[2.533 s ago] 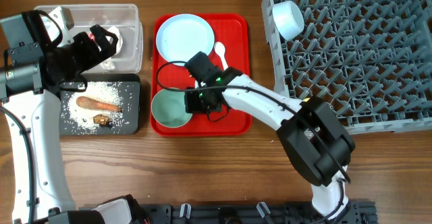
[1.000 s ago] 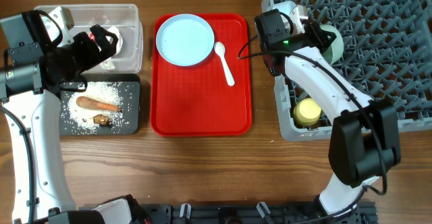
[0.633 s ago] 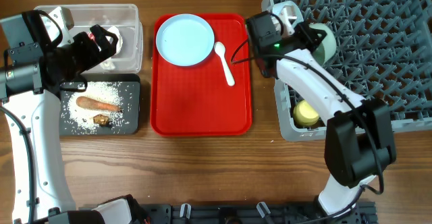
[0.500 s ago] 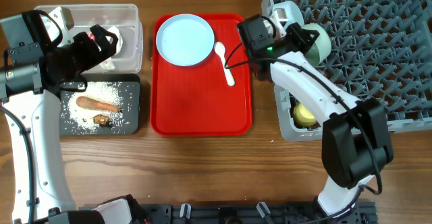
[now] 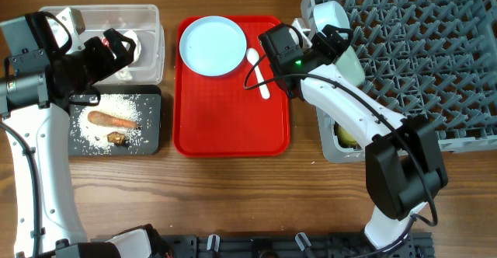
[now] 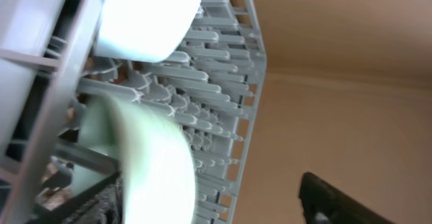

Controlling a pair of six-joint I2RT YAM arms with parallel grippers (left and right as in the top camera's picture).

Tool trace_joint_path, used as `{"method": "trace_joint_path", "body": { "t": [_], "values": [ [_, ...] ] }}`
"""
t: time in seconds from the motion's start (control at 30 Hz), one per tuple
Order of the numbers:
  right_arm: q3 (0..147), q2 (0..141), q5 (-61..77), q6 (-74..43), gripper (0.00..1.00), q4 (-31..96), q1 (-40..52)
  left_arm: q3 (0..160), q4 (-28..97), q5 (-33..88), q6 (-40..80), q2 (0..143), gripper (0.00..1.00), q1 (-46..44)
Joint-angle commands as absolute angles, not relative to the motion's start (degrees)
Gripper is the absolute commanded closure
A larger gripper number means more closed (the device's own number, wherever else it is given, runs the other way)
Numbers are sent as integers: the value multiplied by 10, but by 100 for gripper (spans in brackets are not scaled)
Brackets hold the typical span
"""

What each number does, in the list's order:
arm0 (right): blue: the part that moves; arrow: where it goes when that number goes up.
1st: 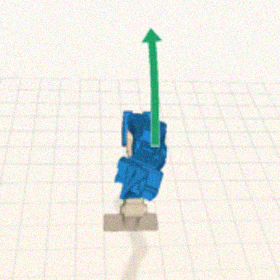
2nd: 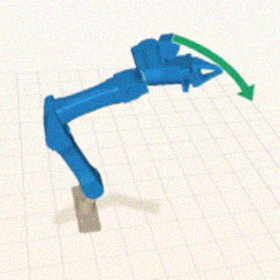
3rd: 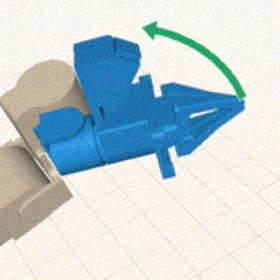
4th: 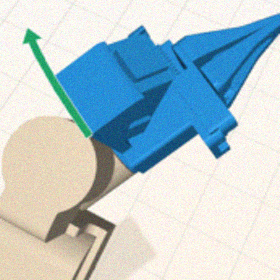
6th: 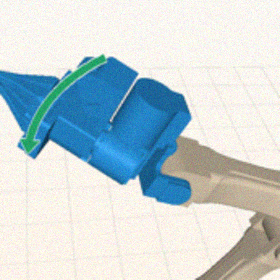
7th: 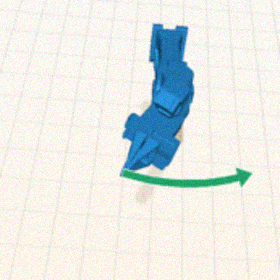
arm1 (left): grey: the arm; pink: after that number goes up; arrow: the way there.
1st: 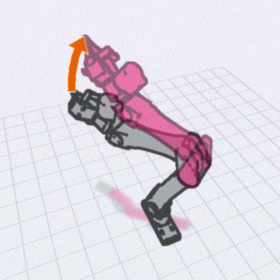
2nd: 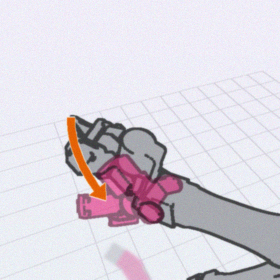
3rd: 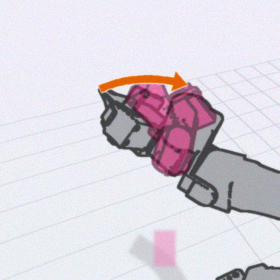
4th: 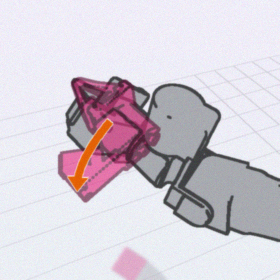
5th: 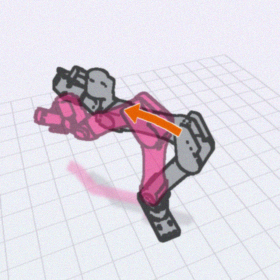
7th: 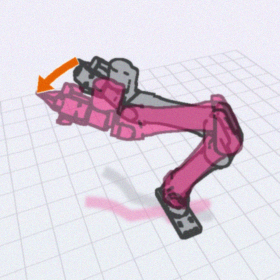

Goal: Sort waste into correct bins and load items into the dishwasher rack
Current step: 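Carry the green bowl to the rack and set it in, then grasp the edge of the light-blue plate with the right gripper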

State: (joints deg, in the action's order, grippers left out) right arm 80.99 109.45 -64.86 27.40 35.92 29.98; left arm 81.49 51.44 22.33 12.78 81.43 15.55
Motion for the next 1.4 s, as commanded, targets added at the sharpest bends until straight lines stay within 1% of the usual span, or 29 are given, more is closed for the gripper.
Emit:
{"method": "trace_joint_path", "body": {
  "t": [0.0, 0.1, 0.27, 0.37, 0.47, 0.57, 0.63, 0.73, 0.77, 0.8, 0.83, 0.87, 0.9, 0.97, 1.0, 1.1, 1.27, 1.37],
  "values": [
    [810, 1105, -629, 270, 9, 355, 306, 819, 513, 222, 123, 813, 0, 158],
    [810, 1103, -630, 270, 5, 337, 310, 819, 513, 222, 123, 813, 0, 158],
    [832, 1081, -622, 269, 5, 289, 310, 819, 513, 222, 123, 813, 0, 158],
    [851, 1056, -529, 268, 5, 273, 313, 819, 513, 222, 123, 813, 0, 158],
    [856, 1022, -363, 230, 0, 264, 321, 819, 513, 222, 123, 813, 0, 158],
    [856, 997, -126, 121, 0, 258, 323, 819, 513, 222, 123, 813, 0, 158],
    [856, 995, 8, 35, 0, 248, 323, 819, 513, 222, 123, 813, 0, 158],
    [856, 998, 131, -72, 0, 244, 323, 819, 513, 222, 123, 813, 0, 158],
    [856, 999, 145, -98, 0, 244, 323, 819, 513, 222, 123, 813, 0, 158],
    [855, 1000, 154, -128, 3, 240, 323, 819, 513, 222, 123, 813, 0, 158],
    [853, 1001, 155, -159, 12, 233, 323, 819, 513, 222, 123, 813, 0, 158],
    [850, 1002, 152, -189, 28, 225, 323, 819, 513, 222, 123, 813, 0, 158],
    [849, 1003, 145, -218, 30, 219, 323, 819, 513, 222, 123, 813, 0, 158],
    [850, 1004, 117, -285, 30, 207, 323, 819, 513, 222, 123, 813, 0, 158],
    [850, 1004, 112, -300, 30, 201, 323, 819, 513, 222, 123, 813, 0, 158],
    [853, 1004, 94, -326, 30, 169, 323, 819, 513, 222, 123, 813, 0, 158],
    [853, 1039, 0, -350, 32, 142, 323, 819, 513, 222, 123, 813, 0, 158],
    [853, 1077, -2, -374, 34, 141, 322, 819, 513, 222, 123, 813, 0, 158]
  ]
}}
